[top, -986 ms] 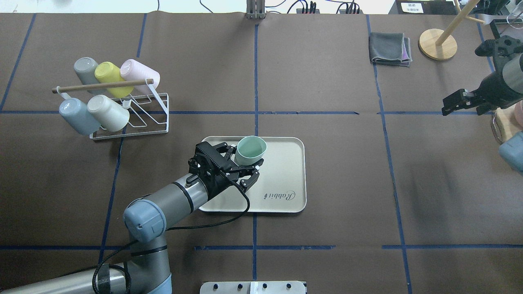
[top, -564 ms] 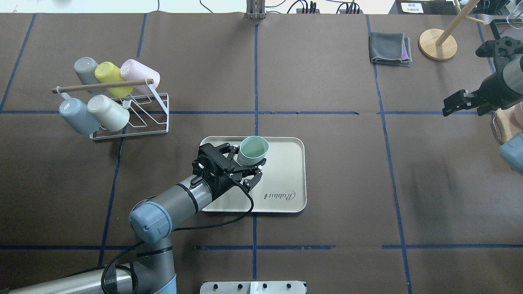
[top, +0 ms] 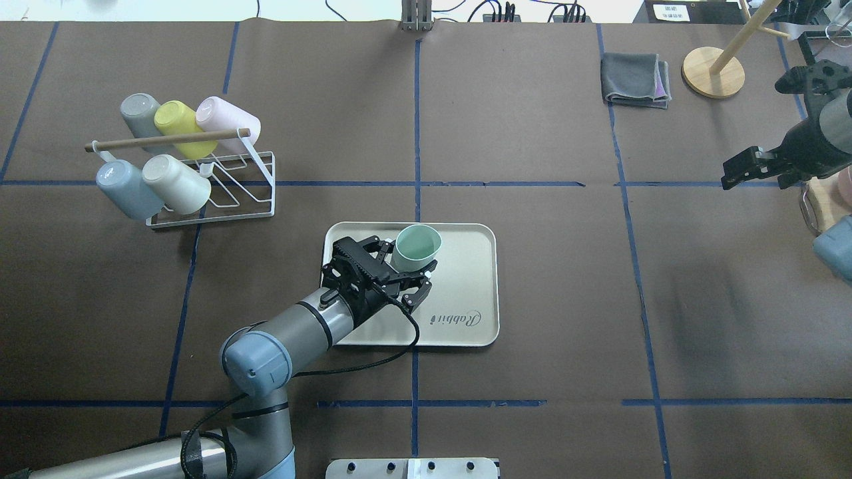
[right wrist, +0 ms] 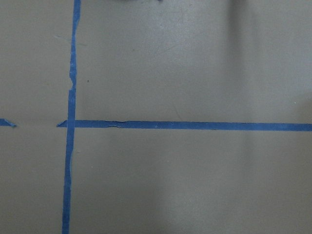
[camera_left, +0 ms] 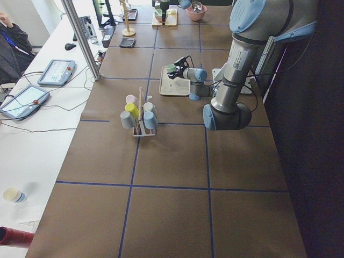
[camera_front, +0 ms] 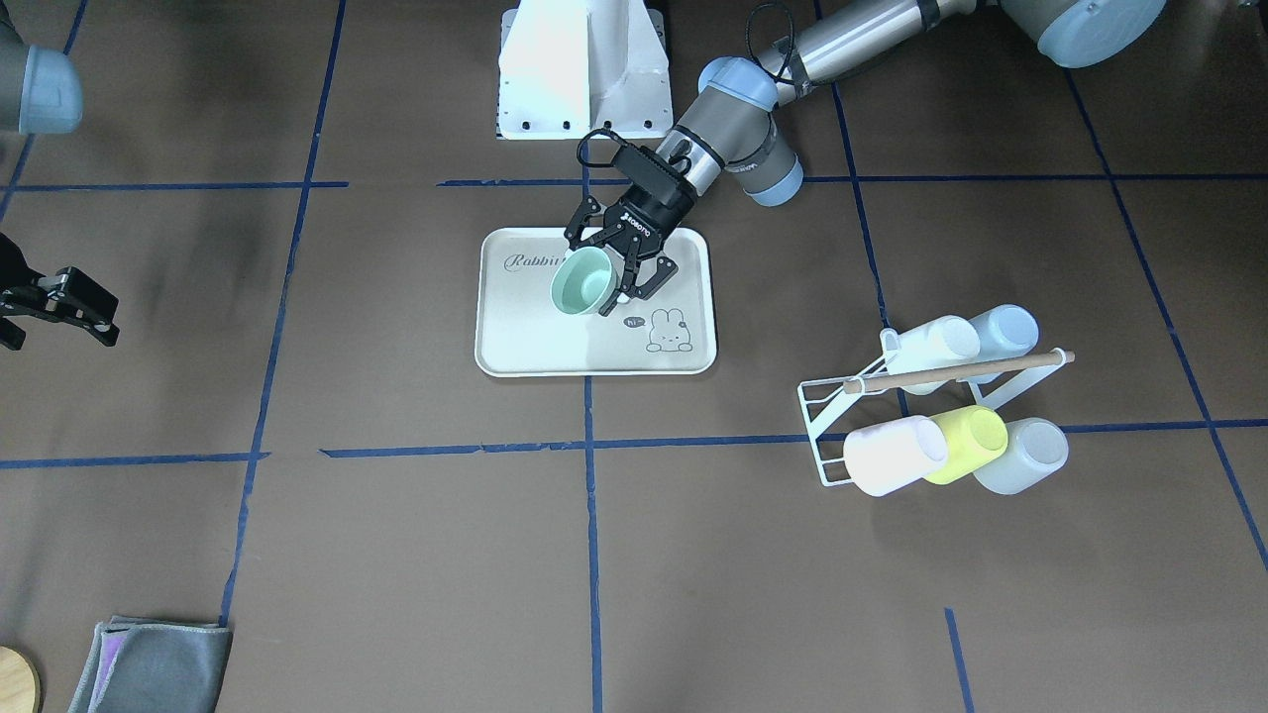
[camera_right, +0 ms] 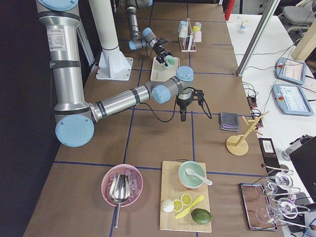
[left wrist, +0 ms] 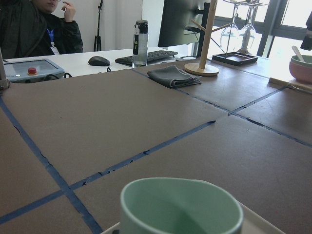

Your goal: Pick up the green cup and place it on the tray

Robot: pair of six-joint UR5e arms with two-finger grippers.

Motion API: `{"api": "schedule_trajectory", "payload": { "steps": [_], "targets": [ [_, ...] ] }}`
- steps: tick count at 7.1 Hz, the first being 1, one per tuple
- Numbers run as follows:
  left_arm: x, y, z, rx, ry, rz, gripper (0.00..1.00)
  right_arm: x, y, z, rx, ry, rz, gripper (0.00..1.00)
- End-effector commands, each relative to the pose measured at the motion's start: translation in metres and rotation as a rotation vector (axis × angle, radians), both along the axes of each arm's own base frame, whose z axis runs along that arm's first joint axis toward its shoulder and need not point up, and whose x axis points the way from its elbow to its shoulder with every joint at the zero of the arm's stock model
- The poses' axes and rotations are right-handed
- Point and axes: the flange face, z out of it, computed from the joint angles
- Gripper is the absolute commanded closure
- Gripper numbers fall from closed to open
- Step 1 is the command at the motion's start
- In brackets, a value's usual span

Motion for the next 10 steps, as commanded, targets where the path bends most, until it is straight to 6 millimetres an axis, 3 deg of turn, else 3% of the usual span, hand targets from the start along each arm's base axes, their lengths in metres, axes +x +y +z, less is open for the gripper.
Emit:
{"api": "schedule_trajectory", "payload": {
  "steps": [1, 2, 3, 10],
  "targets": [
    [0.0021, 0.0004, -0.0014, -0.001, 0.0, -0.005, 0.7, 0.0, 0.0, 0.0, 0.0, 0.0, 0.0, 0.0],
    [0.0021, 0.0004, -0.0003, 0.0, -0.003, -0.005, 0.51, 0.0001, 0.0004, -0.0015, 0.001, -0.003, 0.0, 0.0],
    [0.0021, 0.0003, -0.0013, 0.0, -0.002, -0.007, 0.44, 0.0008, 0.0001, -0.0016, 0.001, -0.003, 0.001, 0.0],
    [0.0014, -0.0003, -0.0075, 0.002, 0.009, -0.005, 0.11, 0.0007, 0.0001, -0.0009, 0.0, -0.003, 0.001, 0.0]
  ]
}}
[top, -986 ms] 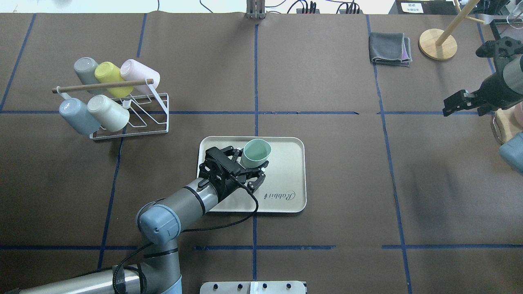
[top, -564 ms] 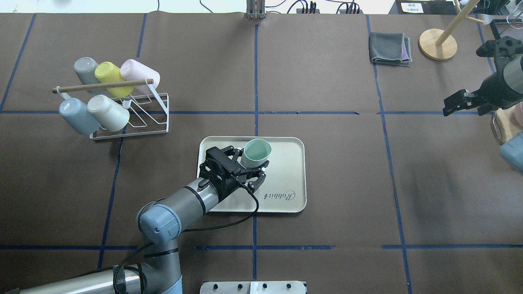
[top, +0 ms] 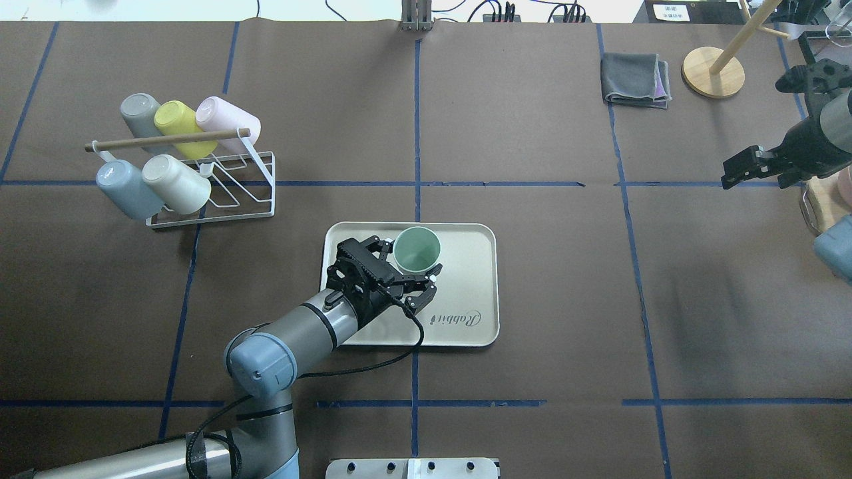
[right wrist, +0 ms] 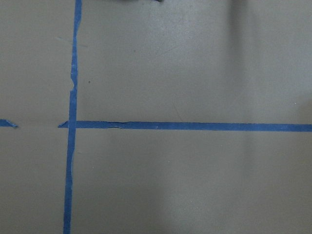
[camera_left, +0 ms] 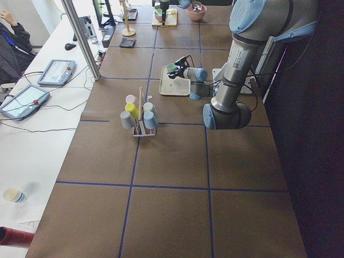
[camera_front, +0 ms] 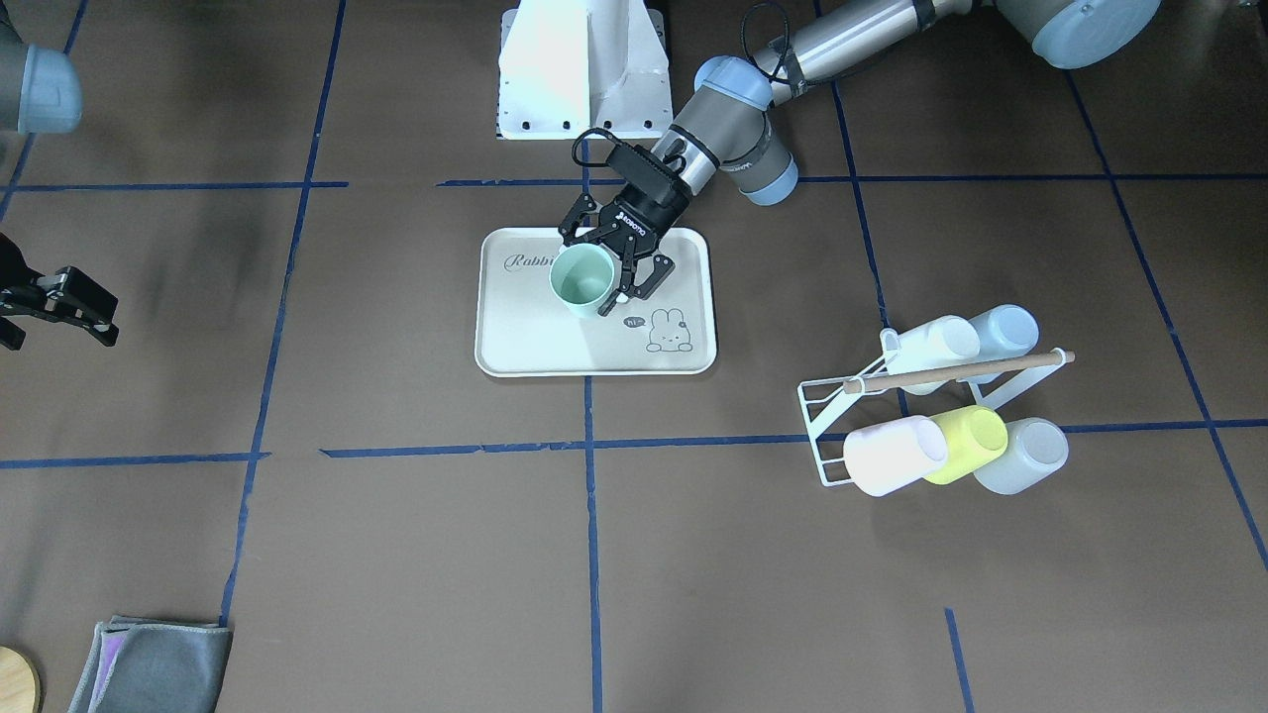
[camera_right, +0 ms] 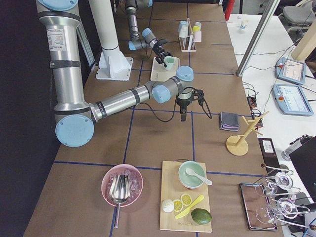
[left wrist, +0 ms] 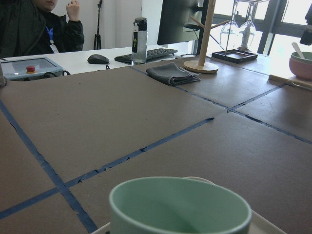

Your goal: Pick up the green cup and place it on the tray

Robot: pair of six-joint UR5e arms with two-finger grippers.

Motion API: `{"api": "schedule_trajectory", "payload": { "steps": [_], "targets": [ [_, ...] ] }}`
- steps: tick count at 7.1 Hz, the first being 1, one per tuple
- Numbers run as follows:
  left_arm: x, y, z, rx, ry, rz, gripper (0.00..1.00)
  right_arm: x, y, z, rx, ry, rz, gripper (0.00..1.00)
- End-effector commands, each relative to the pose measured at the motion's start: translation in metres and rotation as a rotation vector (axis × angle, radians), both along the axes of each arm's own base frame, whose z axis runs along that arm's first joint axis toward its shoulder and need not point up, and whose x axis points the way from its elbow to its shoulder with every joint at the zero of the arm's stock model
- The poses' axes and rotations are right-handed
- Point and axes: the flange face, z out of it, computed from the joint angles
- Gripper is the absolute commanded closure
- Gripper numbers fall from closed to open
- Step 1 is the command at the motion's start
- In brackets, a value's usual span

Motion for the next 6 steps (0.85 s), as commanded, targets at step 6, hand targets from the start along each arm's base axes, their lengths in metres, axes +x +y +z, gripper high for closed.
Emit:
{"api": "schedule_trajectory", "payload": {
  "steps": [6],
  "targets": [
    [-0.046, -0.043, -0.061, 0.022, 0.025, -0.001, 0.01, 0.001, 0.0, -0.002, 0.003, -0.004, 0.0, 0.0]
  ]
}}
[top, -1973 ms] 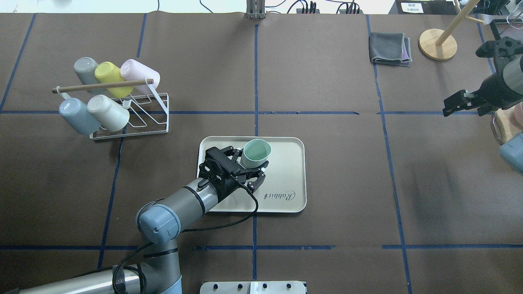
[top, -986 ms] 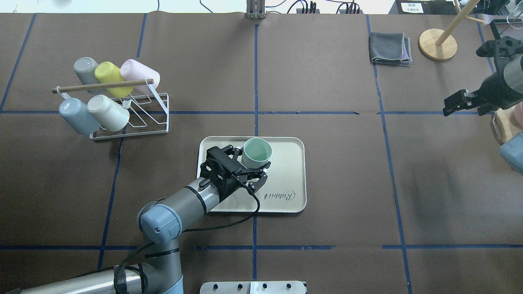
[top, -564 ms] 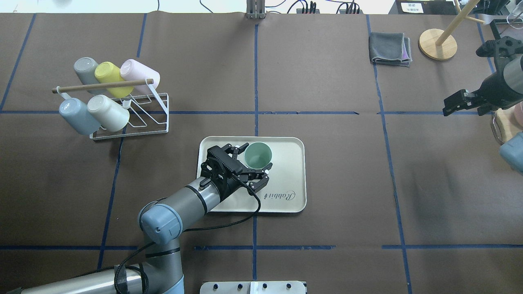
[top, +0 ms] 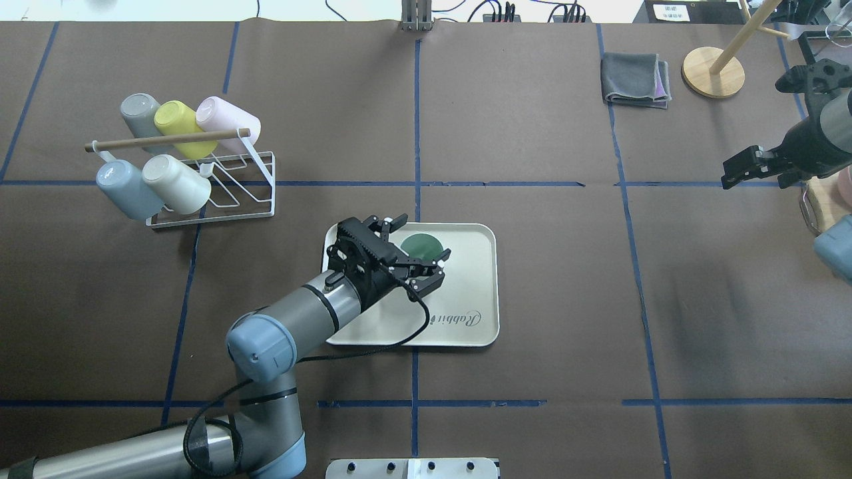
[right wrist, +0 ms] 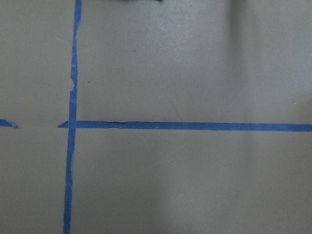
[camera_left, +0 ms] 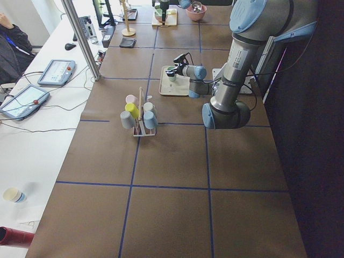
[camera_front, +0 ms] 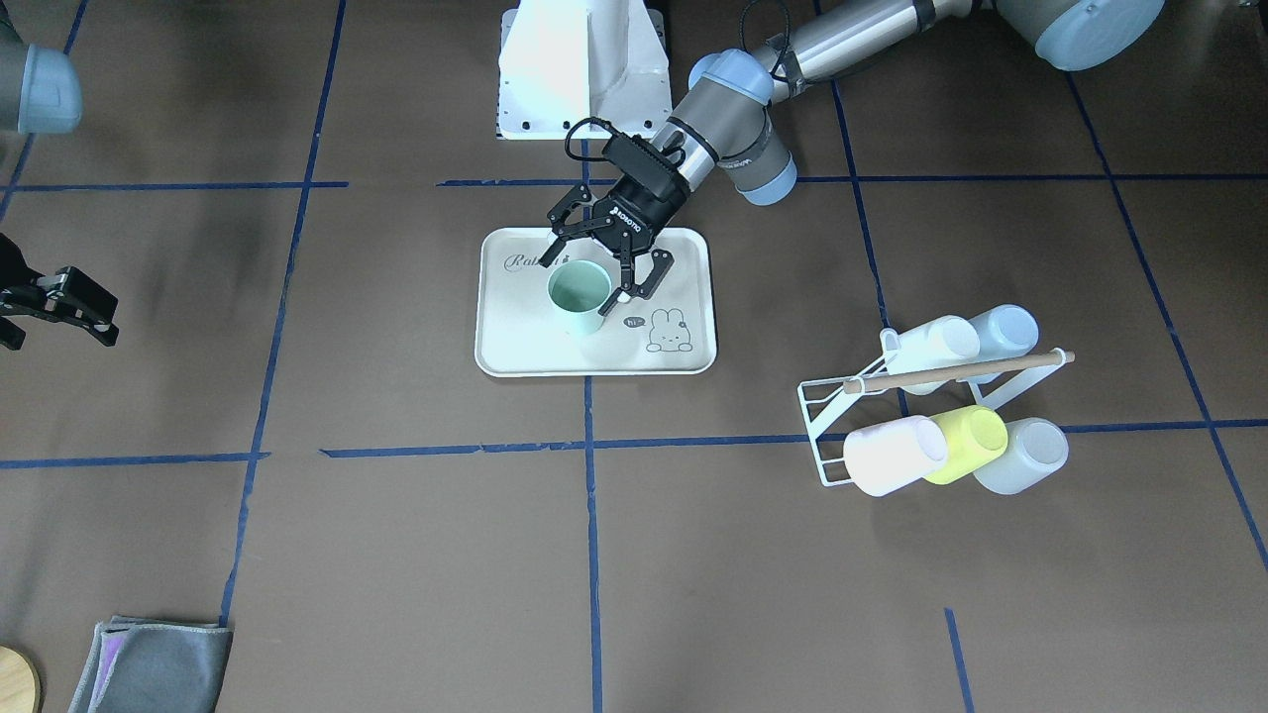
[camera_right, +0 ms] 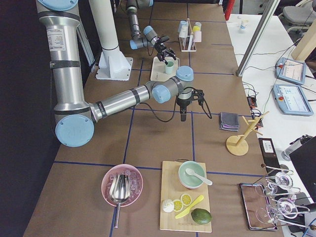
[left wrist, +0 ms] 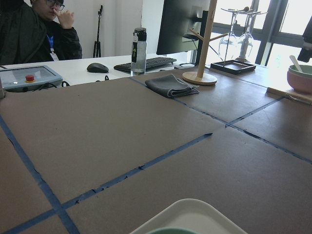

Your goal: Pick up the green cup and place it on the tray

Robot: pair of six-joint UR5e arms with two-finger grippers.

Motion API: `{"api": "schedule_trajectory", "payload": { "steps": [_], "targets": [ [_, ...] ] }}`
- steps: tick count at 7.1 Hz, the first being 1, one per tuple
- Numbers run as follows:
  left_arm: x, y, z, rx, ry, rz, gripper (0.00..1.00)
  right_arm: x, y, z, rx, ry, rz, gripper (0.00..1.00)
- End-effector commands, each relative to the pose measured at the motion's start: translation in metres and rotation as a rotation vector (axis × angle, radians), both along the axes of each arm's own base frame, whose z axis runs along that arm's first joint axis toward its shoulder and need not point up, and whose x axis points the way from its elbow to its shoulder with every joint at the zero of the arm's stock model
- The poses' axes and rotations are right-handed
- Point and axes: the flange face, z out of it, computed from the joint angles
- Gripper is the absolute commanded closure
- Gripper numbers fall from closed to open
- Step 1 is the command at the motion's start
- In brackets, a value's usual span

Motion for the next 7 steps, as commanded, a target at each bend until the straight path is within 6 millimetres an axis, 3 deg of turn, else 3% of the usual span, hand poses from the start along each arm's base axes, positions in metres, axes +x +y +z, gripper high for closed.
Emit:
{"api": "schedule_trajectory", "payload": {
  "steps": [1, 2, 3, 5, 6, 7],
  "targets": [
    [-0.052, -0.039, -0.053, 0.003, -0.064, 0.037, 0.01, 0.004, 0.0, -0.004, 0.0, -0.017, 0.001, 0.0],
    [-0.092, -0.054, -0.078, 0.0, -0.089, 0.048, 0.01, 0.015, -0.003, -0.006, -0.007, -0.039, 0.01, 0.0],
    [-0.138, -0.077, -0.089, -0.022, -0.117, 0.071, 0.01, 0.028, -0.005, -0.007, -0.013, -0.059, 0.02, 0.0],
    [-0.251, -0.149, -0.072, -0.132, -0.186, 0.158, 0.01, 0.044, -0.006, -0.008, -0.025, -0.094, 0.031, 0.0],
    [-0.304, -0.179, -0.049, -0.225, -0.234, 0.195, 0.01, 0.051, -0.009, -0.011, -0.022, -0.099, 0.044, 0.0],
    [-0.389, -0.215, -0.027, -0.359, -0.267, 0.232, 0.01, 0.05, -0.01, -0.012, -0.022, -0.099, 0.044, 0.0]
  ]
}}
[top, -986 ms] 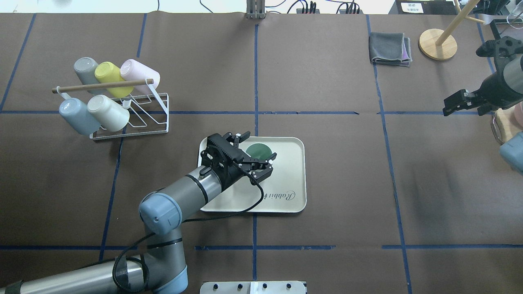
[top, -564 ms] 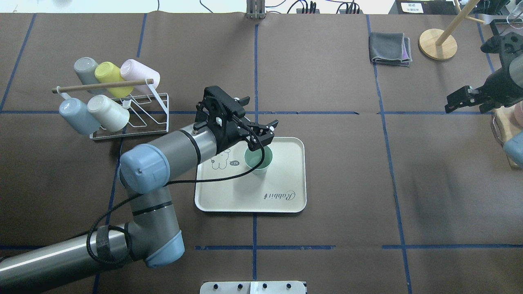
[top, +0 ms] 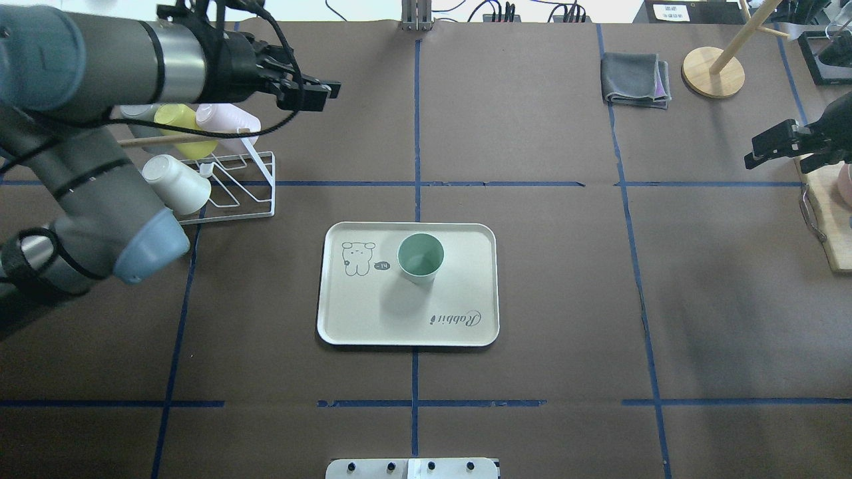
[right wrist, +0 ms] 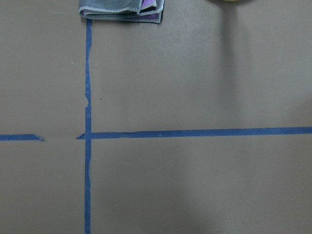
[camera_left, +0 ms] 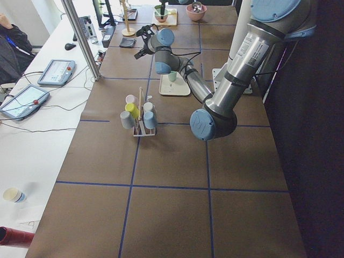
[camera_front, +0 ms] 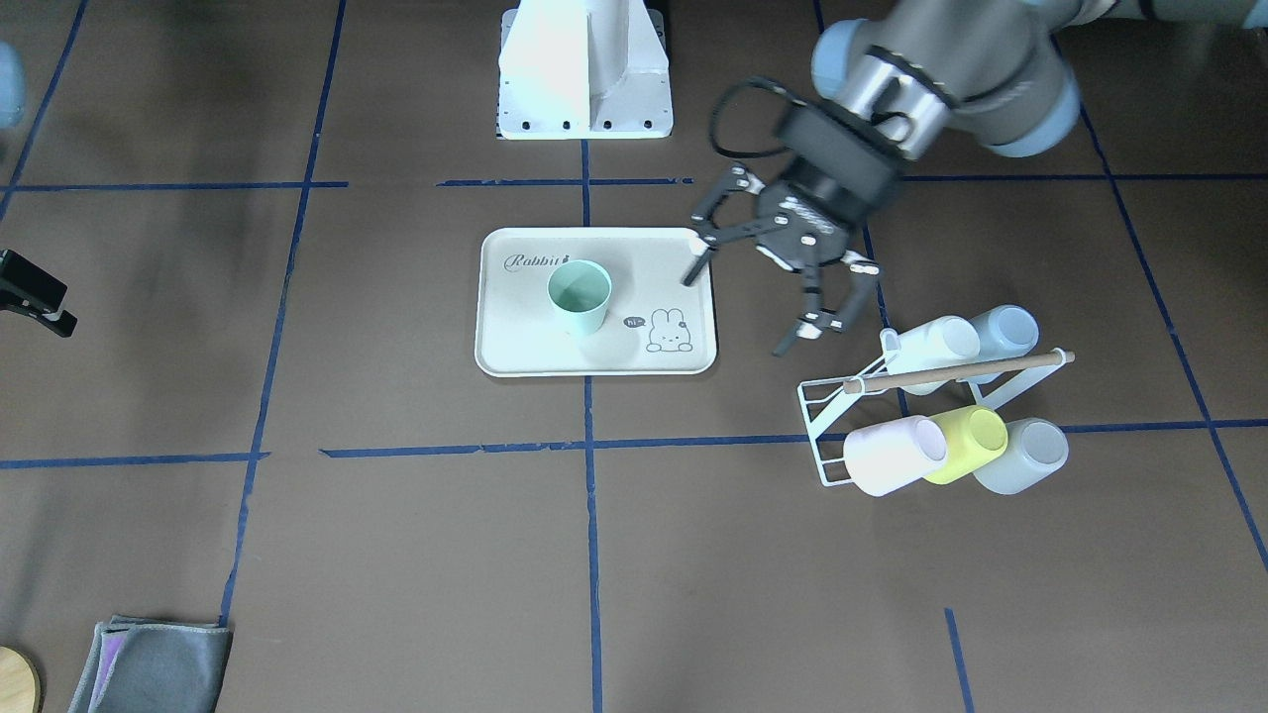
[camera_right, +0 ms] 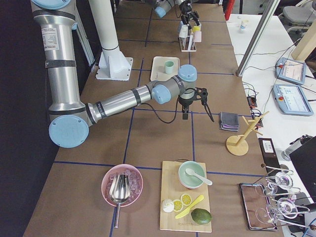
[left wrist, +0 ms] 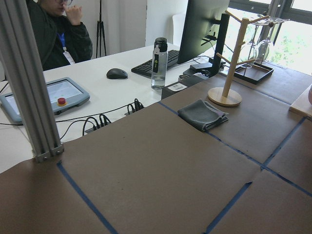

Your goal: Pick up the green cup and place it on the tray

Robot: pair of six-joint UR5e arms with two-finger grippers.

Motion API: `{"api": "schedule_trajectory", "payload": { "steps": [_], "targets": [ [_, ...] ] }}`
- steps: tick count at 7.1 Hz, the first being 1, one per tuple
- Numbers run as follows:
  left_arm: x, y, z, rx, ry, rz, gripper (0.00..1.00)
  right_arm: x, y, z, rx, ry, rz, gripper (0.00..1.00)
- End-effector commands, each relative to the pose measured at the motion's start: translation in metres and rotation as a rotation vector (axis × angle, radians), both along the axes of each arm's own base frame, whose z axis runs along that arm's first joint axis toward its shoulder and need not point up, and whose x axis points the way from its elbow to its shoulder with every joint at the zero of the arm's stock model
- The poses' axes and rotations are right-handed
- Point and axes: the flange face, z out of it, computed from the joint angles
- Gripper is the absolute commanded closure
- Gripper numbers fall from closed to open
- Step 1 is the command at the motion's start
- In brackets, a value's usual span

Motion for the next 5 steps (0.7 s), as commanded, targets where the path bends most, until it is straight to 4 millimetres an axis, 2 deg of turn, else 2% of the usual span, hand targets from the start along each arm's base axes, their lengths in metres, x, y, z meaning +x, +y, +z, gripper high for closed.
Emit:
{"api": "schedule_trajectory", "payload": {
  "steps": [1, 2, 3, 4, 5],
  "targets": [
    [-0.181, -0.062, 0.056, -0.243, -0.044, 0.087, 0.01, 0.003, -0.003, -0.002, 0.003, -0.005, 0.005, 0.0],
    [-0.259, -0.072, 0.119, -0.273, -0.067, 0.091, 0.01, 0.005, -0.004, -0.003, 0.005, -0.005, 0.01, 0.0],
    [-0.294, -0.078, 0.181, -0.348, -0.102, 0.059, 0.01, 0.009, -0.005, -0.006, 0.008, -0.01, 0.017, 0.0],
    [-0.326, -0.091, 0.228, -0.441, -0.126, 0.03, 0.01, 0.014, -0.005, -0.004, 0.001, -0.015, 0.022, 0.0],
    [-0.349, -0.082, 0.289, -0.428, -0.208, 0.047, 0.01, 0.017, -0.006, -0.003, 0.0, -0.013, 0.029, 0.0]
  ]
}}
